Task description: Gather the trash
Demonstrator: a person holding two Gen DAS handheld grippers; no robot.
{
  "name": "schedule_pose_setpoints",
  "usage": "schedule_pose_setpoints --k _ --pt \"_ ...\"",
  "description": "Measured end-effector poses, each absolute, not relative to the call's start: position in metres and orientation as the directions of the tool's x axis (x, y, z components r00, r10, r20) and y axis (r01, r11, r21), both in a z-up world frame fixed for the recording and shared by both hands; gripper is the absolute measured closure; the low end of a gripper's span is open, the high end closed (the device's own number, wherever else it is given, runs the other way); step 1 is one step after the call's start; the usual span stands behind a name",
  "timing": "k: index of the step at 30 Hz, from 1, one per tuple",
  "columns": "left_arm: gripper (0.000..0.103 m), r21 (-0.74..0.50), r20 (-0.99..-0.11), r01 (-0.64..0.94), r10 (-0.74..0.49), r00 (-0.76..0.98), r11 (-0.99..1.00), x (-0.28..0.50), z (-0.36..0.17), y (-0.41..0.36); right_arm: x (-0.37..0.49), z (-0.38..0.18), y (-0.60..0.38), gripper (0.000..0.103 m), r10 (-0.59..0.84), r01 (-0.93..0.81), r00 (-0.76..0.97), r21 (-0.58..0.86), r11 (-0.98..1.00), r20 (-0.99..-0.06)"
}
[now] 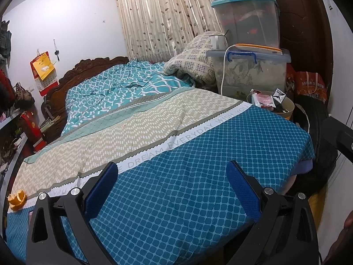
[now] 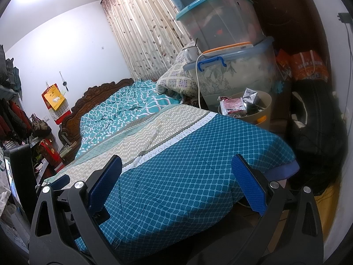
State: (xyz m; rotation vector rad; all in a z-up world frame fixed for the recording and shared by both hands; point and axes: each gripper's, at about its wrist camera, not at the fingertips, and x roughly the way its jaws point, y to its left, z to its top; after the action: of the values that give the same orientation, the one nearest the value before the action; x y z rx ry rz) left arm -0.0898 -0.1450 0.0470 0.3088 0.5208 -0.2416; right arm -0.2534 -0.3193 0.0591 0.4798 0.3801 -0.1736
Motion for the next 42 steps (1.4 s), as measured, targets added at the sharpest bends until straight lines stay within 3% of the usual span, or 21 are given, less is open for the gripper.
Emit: schedule_pose_setpoints --k 42 --pt "0.009 0.241 -0.527 0.32 -0.153 0.836 0.916 -0.0894 0.0439 -0.147 -0.2555 0.0603 -0.3192 0.005 -0.076 0.254 0.915 0.42 0.871 -0.396"
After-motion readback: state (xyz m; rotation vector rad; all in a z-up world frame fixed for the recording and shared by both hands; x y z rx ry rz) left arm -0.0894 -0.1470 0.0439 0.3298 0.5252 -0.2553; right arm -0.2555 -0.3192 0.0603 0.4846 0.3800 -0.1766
